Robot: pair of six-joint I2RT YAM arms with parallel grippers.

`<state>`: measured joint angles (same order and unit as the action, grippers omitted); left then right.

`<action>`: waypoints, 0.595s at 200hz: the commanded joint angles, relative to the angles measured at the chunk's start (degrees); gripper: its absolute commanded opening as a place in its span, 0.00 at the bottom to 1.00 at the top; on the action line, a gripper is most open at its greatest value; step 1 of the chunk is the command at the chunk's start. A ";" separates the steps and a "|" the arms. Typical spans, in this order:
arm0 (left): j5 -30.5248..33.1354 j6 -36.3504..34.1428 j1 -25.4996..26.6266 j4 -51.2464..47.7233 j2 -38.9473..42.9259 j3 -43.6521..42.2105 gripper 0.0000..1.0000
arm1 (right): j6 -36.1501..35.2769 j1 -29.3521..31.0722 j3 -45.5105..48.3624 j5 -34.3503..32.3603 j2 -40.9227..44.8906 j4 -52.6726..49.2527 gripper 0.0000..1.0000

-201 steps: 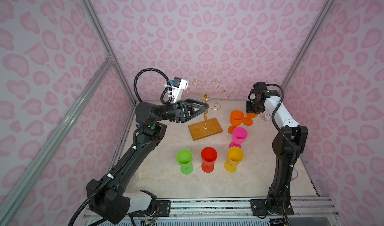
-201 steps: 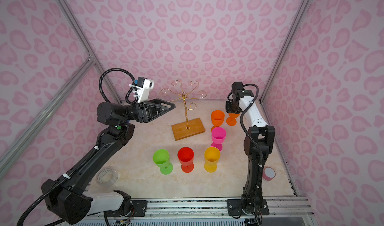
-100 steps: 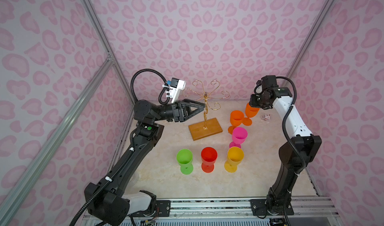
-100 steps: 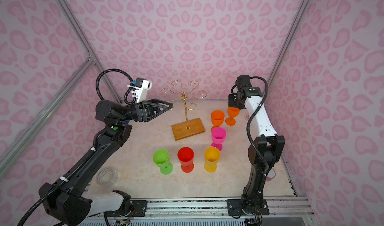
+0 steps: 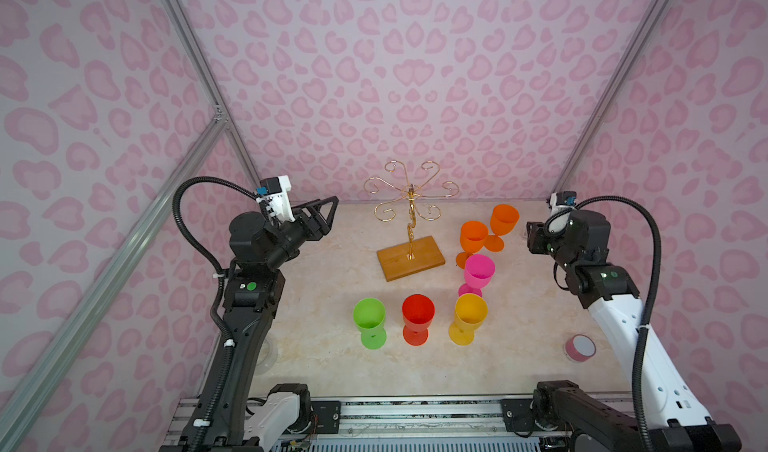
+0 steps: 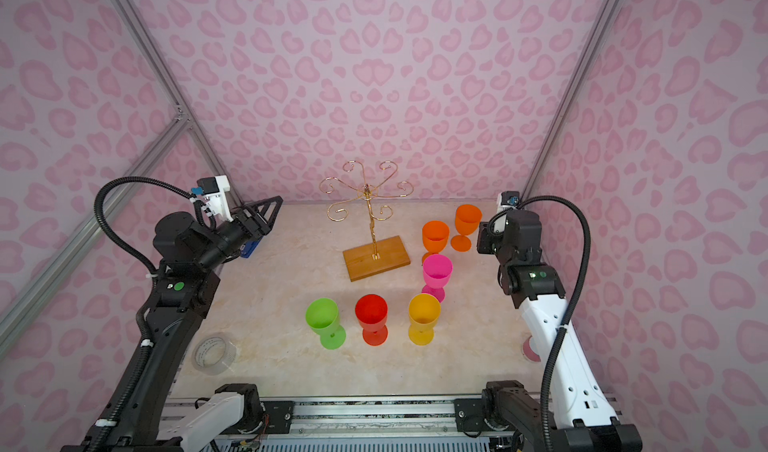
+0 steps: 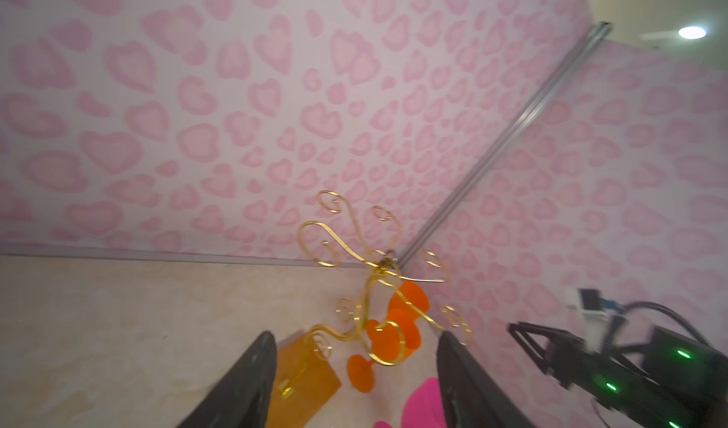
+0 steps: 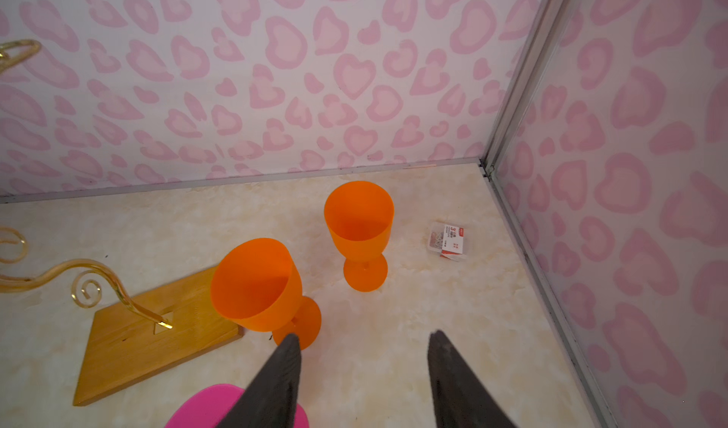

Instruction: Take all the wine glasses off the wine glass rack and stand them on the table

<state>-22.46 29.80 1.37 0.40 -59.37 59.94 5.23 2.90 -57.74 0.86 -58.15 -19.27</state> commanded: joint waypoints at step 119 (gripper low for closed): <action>39.55 -23.28 0.12 31.30 -9.10 -34.67 0.75 | 3.10 1.67 27.25 -9.84 8.41 31.91 0.79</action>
<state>14.96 10.57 1.52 24.34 -66.04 27.05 7.97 4.08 -31.83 -8.12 -48.60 7.16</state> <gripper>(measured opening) 0.742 0.786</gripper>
